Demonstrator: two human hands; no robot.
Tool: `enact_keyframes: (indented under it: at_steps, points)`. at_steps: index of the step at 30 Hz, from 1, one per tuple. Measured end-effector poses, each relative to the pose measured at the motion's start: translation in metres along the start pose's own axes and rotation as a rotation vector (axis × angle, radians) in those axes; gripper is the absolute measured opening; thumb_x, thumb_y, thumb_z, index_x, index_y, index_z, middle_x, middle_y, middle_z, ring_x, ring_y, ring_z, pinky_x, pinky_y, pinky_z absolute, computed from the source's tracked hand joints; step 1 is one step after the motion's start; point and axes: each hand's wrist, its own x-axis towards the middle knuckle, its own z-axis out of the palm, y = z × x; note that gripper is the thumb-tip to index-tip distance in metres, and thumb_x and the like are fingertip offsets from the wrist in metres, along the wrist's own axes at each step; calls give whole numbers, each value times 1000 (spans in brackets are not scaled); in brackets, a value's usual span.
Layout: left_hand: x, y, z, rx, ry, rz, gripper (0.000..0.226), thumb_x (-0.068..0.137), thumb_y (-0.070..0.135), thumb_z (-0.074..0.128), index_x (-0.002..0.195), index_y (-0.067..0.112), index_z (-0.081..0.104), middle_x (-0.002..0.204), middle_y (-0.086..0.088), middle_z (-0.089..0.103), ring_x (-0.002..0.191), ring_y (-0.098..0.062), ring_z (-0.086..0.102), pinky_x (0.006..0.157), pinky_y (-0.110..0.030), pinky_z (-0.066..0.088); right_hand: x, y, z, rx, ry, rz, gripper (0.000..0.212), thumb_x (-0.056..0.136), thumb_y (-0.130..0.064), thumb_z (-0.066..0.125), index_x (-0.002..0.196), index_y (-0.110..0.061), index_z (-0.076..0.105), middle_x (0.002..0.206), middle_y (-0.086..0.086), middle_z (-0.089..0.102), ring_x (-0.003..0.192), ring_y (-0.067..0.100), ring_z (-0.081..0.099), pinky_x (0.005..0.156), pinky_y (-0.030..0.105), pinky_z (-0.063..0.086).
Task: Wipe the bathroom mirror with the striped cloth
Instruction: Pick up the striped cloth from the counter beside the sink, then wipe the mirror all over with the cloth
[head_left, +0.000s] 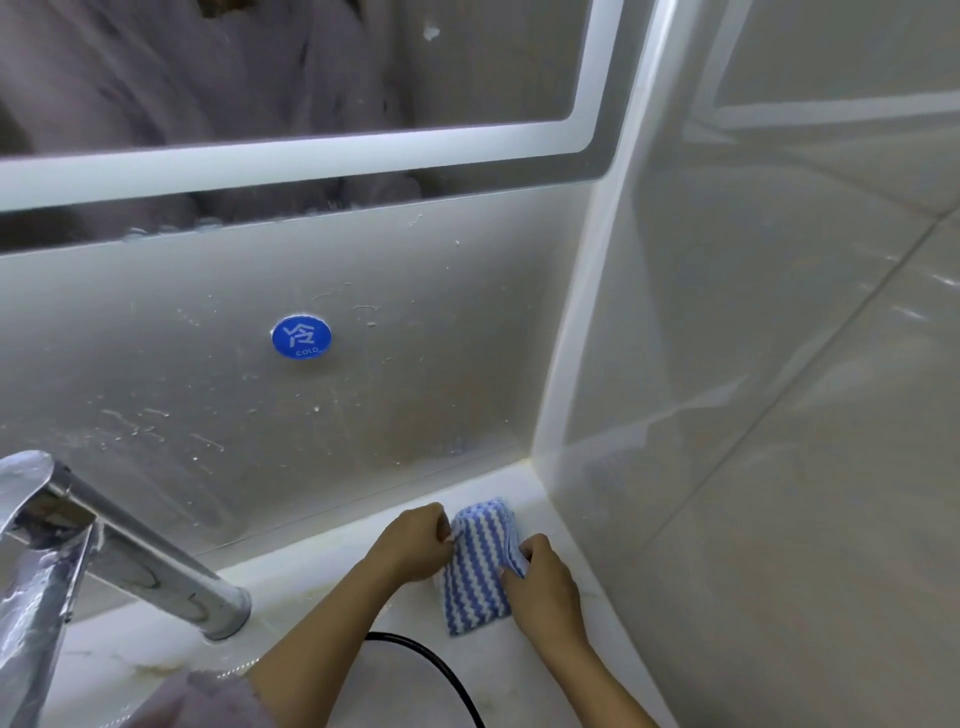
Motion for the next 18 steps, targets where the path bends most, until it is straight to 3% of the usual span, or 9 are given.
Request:
enact_keyframes:
  at_steps: [4, 6, 9, 18]
  points:
    - [-12, 2, -9, -159, 57, -33, 10, 86, 21, 59, 87, 18, 49, 93, -2, 60, 82, -19, 55, 68, -27, 44, -10, -6, -10, 73, -12, -16, 9, 92, -20, 52, 95, -19, 43, 90, -3, 59, 78, 14, 57, 62, 27, 44]
    - [-21, 6, -14, -315, 73, -73, 9, 87, 19, 58, 89, 15, 51, 99, -7, 64, 88, -24, 62, 78, -35, 53, -15, -11, -18, 126, 6, -25, 8, 92, -20, 53, 95, -19, 45, 87, -4, 60, 77, 14, 58, 62, 27, 44]
    - [-41, 19, -24, -582, 121, -118, 9, 89, 19, 58, 91, 13, 51, 97, -9, 67, 92, -27, 65, 84, -46, 55, -28, -22, -34, 263, 59, -40, 10, 89, -19, 58, 91, -22, 48, 83, -6, 60, 74, 12, 58, 63, 28, 45]
    - [-142, 60, -68, -1119, 264, -92, 20, 86, -1, 54, 103, 6, 62, 98, -13, 69, 89, -24, 68, 64, -27, 55, -95, -63, -95, 671, 132, -153, 43, 87, -7, 66, 119, -30, 49, 97, -11, 62, 79, 2, 64, 63, 15, 50]
